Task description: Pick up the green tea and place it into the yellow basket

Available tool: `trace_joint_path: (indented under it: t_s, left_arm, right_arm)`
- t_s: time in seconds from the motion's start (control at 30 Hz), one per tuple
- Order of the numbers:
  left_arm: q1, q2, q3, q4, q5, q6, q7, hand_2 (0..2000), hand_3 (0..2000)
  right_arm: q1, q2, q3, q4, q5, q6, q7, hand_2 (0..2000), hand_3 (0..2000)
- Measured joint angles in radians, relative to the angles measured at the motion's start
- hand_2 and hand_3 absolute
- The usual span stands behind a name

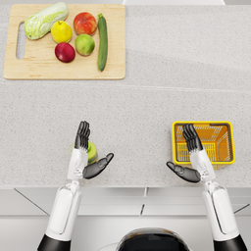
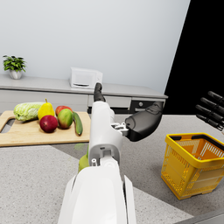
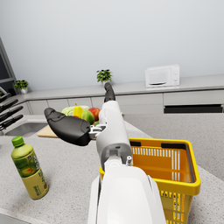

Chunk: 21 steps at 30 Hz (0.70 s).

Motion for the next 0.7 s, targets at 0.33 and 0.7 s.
trace_joint_path:
  t_s: [0.33,0.7]
  left_arm:
    - [0.000,0.000,0.000,0.000,0.000,0.000,0.000,0,0]
    - [0.011,0.027,-0.146,-0.042,0.133,-0.096,-0.096,0,0]
  right_arm:
    - [0.000,0.000,0.000,0.000,0.000,0.000,0.000,0,0]
    - [0.028,-0.036,-0.138,0.063,0.133,-0.095,0.096,0,0]
